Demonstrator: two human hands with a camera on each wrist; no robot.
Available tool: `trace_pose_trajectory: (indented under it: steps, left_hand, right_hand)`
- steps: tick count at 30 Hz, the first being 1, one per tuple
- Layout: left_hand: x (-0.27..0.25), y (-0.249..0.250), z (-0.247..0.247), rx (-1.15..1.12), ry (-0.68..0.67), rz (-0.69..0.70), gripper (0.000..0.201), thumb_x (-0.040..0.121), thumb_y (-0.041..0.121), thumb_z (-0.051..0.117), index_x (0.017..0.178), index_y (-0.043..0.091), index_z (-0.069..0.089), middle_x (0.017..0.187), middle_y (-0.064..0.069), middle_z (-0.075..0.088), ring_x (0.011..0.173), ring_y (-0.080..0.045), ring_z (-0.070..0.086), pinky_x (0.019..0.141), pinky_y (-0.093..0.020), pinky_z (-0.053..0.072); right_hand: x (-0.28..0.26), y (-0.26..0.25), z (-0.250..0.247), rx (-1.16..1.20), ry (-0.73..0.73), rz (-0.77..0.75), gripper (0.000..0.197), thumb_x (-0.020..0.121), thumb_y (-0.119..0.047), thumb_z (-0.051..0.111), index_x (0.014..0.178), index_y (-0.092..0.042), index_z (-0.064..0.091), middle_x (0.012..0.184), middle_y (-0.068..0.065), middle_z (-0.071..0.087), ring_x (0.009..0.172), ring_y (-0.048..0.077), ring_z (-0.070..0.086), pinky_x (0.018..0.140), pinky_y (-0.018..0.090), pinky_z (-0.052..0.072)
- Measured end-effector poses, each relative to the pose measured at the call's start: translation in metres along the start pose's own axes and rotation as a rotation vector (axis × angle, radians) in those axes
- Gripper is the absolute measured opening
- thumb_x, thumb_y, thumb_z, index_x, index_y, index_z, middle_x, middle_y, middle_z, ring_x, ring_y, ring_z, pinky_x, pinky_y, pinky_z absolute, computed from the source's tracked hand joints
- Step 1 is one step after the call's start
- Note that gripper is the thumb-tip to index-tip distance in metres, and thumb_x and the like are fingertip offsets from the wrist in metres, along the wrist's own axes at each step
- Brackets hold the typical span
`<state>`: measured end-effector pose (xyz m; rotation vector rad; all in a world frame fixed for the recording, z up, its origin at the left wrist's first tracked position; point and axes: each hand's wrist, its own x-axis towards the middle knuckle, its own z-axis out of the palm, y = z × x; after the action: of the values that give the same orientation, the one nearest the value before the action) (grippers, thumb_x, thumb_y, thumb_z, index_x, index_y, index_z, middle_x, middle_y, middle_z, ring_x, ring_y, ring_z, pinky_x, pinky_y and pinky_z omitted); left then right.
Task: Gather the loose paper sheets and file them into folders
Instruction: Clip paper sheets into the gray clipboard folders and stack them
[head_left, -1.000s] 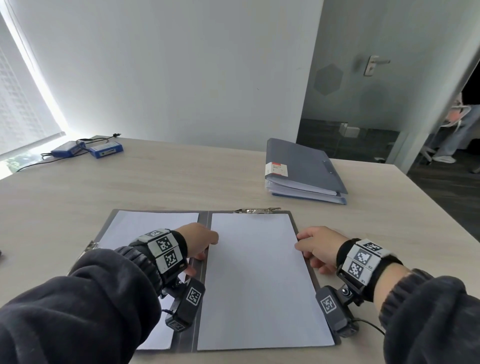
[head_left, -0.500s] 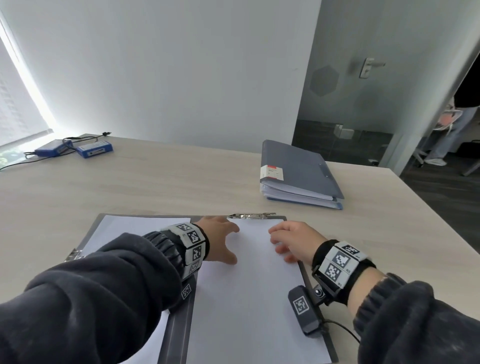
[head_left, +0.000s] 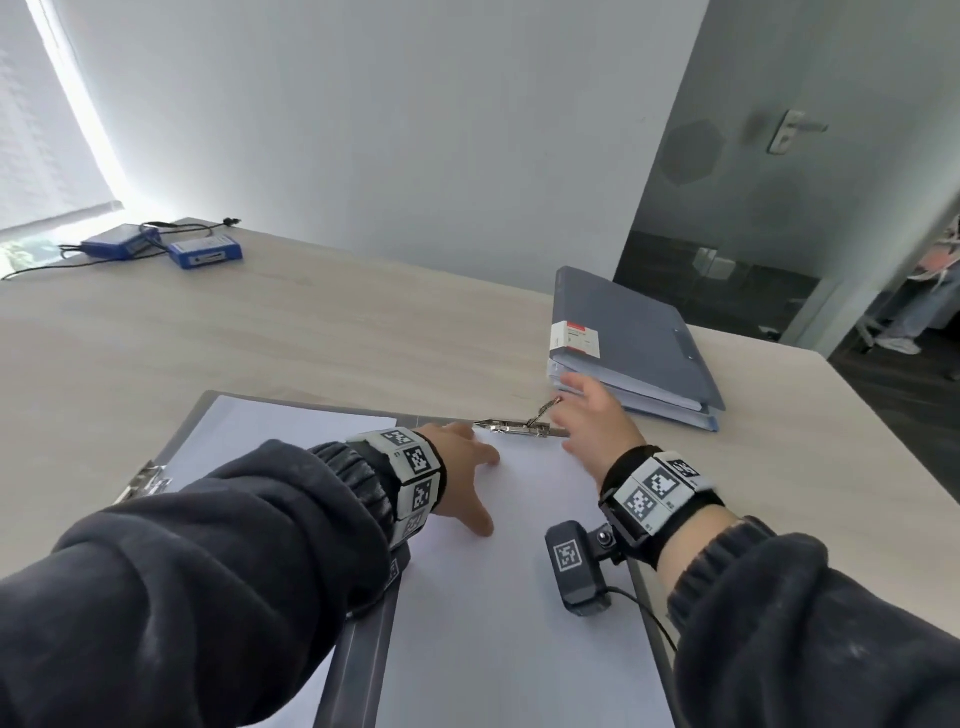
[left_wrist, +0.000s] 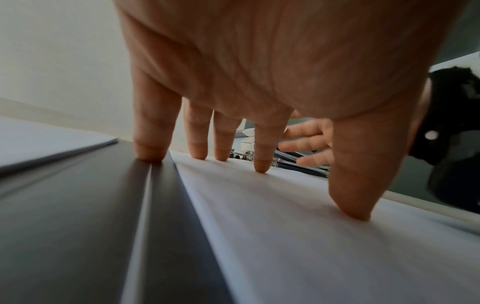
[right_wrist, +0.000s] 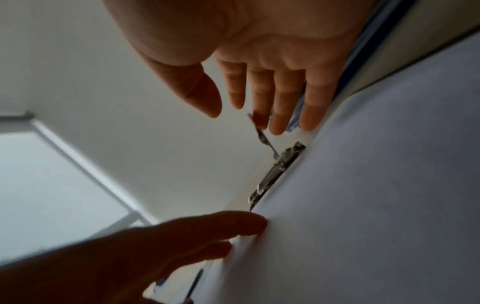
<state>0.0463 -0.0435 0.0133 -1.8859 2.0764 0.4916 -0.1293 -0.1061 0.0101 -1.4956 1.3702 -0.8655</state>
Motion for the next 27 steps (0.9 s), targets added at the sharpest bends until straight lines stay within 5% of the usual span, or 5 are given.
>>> trace_pose_trajectory:
  steps: [2, 6, 14, 20, 27]
  left_hand:
    - [0.0, 0.0, 0.0, -0.003, -0.001, -0.002, 0.09, 0.069, 0.07, 0.068, 0.147, 0.046, 0.03, 0.156, 0.005, 0.025, 0.14, -0.027, 0.034, 0.108, -0.048, 0.039]
    - [0.002, 0.001, 0.0, 0.002, 0.002, 0.005, 0.089, 0.072, 0.068, 0.068, 0.149, 0.043, 0.029, 0.156, 0.001, 0.029, 0.14, -0.029, 0.033, 0.108, -0.047, 0.039]
    - [0.002, 0.001, -0.001, 0.027, 0.008, 0.014, 0.087, 0.076, 0.067, 0.067, 0.15, 0.038, 0.032, 0.156, -0.002, 0.031, 0.14, -0.03, 0.035, 0.109, -0.046, 0.038]
    - [0.005, 0.002, 0.001, 0.045, 0.007, 0.033, 0.085, 0.077, 0.067, 0.066, 0.149, 0.031, 0.037, 0.148, -0.004, 0.042, 0.136, -0.03, 0.041, 0.108, -0.046, 0.039]
    - [0.006, 0.0, 0.002, 0.039, -0.002, 0.024, 0.088, 0.076, 0.067, 0.066, 0.15, 0.033, 0.033, 0.151, -0.004, 0.038, 0.138, -0.032, 0.038, 0.108, -0.048, 0.039]
  right_hand:
    - [0.003, -0.011, 0.009, -0.164, -0.121, -0.061, 0.051, 0.096, -0.01, 0.051, 0.145, -0.023, 0.044, 0.132, -0.003, 0.06, 0.099, 0.004, 0.06, 0.081, 0.02, 0.048]
    - [0.007, -0.022, 0.026, -0.581, -0.298, -0.184, 0.053, 0.093, -0.006, 0.046, 0.145, -0.019, 0.048, 0.147, 0.001, 0.053, 0.131, 0.017, 0.053, 0.109, 0.03, 0.041]
    - [0.011, -0.031, 0.044, -1.084, -0.506, -0.179, 0.065, 0.099, -0.007, 0.043, 0.158, -0.026, 0.027, 0.165, 0.0, 0.024, 0.151, 0.018, 0.024, 0.12, 0.028, 0.019]
    - [0.02, -0.03, 0.056, -1.216, -0.599, -0.109, 0.067, 0.101, -0.013, 0.046, 0.16, -0.026, 0.018, 0.168, 0.0, 0.013, 0.154, 0.023, 0.018, 0.124, 0.038, 0.017]
    - [0.018, -0.03, 0.056, -1.209, -0.606, -0.106, 0.07, 0.102, -0.016, 0.048, 0.161, -0.025, 0.011, 0.169, 0.001, 0.006, 0.155, 0.021, 0.013, 0.125, 0.034, 0.013]
